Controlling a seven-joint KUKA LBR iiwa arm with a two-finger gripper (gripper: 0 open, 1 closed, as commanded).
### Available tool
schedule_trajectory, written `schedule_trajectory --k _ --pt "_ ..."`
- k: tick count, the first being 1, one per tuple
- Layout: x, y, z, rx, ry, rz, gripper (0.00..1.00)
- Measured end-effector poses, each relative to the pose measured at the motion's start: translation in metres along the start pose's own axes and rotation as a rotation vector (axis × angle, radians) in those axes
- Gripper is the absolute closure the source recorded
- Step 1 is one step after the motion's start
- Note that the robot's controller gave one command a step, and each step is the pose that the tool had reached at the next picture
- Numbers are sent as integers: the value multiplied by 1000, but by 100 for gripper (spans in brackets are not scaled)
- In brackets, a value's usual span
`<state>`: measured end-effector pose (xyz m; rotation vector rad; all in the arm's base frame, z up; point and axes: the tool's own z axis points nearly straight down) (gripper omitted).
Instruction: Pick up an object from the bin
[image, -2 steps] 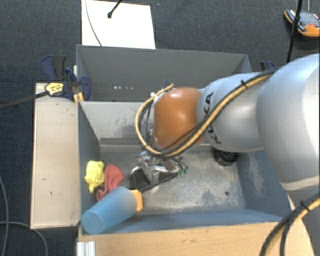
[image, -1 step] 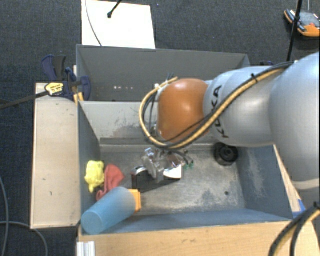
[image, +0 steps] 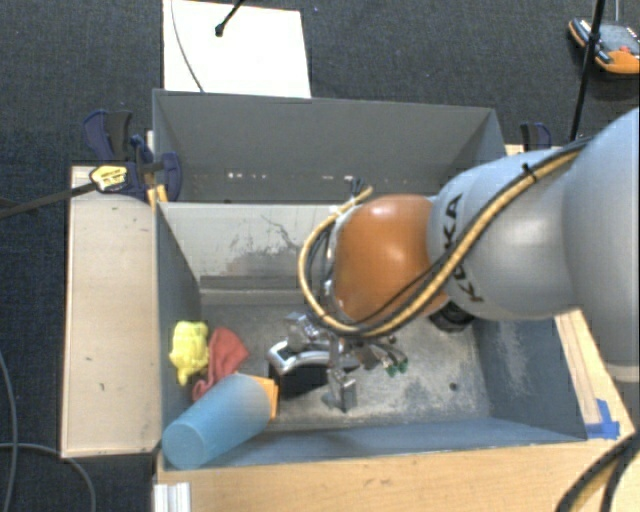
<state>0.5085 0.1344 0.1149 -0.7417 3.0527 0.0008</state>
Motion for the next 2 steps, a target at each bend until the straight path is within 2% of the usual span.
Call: schedule_trajectory --k 1,2 --pt "0 0 0 0 0 1 0" --pt "-19 -5 41 -1 -12 -151 100"
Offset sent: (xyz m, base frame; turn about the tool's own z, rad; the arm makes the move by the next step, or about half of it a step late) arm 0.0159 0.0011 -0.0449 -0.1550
